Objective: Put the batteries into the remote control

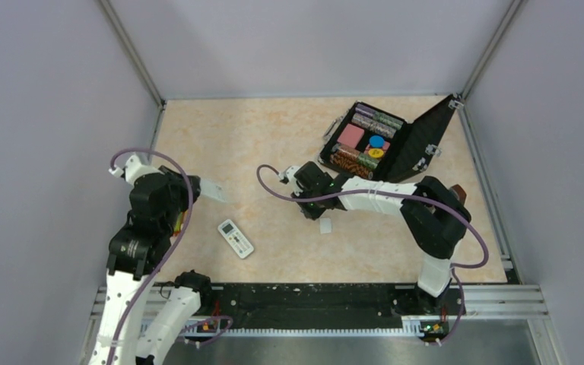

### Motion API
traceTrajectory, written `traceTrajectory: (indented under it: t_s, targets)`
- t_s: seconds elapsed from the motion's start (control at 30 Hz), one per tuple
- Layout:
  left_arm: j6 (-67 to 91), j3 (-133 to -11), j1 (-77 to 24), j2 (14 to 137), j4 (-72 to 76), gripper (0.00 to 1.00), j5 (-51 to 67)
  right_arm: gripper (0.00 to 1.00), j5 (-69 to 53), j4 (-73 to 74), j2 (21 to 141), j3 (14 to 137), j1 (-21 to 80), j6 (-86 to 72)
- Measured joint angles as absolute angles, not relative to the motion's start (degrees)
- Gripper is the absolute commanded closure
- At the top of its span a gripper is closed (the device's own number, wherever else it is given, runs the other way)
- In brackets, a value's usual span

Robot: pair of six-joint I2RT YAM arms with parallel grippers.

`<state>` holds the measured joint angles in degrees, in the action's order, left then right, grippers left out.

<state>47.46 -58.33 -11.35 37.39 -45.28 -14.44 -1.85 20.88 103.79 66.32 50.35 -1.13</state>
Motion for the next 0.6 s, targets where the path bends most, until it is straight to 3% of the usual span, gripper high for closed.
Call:
traceTrajectory:
  t_s: [0.27,0.4,0.6]
  targets:
    - [48.07,-59.42,-11.35,34.79,-47.94,1.0,-20.56,0.82,-1.04,23.7,106.3,68.47,50.35,8.67]
    - [48.07,-59.42,-11.35,35.53,-48.12,1.0,-20.47,0.65,-0.95,24.95,106.59,68.71,50.35,12.23]
    - [48.07,-59.42,-11.35,36.69,-48.05,1.0,-20.1,0.54,-0.05,25.43,106.59,68.71,50.37,12.29]
